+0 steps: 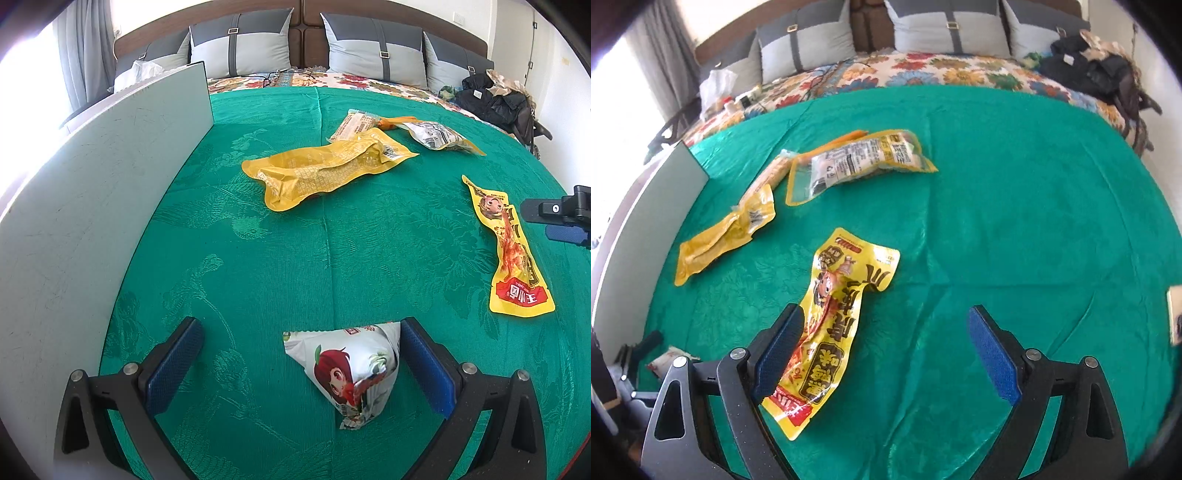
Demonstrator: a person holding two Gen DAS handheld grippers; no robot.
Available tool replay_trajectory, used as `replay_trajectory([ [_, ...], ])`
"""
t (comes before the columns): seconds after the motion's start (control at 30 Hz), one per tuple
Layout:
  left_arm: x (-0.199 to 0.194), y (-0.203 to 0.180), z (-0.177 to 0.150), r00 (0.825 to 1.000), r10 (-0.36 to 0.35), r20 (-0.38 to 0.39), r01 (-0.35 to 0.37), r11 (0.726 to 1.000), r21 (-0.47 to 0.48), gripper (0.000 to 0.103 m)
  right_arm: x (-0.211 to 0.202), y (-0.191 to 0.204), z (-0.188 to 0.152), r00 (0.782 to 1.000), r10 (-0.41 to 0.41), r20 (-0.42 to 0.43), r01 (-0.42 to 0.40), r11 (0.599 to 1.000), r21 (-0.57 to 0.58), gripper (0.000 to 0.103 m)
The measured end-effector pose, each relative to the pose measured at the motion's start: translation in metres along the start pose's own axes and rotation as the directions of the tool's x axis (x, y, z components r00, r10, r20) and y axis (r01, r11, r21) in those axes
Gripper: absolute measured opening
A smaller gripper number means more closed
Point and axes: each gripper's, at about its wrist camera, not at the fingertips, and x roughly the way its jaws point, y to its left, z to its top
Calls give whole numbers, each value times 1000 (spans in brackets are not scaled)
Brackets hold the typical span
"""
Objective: Organize snacks
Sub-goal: 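Lower the right tool onto the long yellow-red pack and grasp it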
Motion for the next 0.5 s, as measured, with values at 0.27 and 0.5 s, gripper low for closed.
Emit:
replay_trajectory([
  [0.27, 0, 0, 0, 1000, 0, 0, 0, 1000, 0, 103, 35, 74, -23, 983, -183, 34, 186, 965, -184, 90],
  [0.5, 0, 0, 0, 1000, 1, 0, -1, 1000, -1, 103, 0, 36, -51, 986, -147, 80, 158, 975, -156, 59],
])
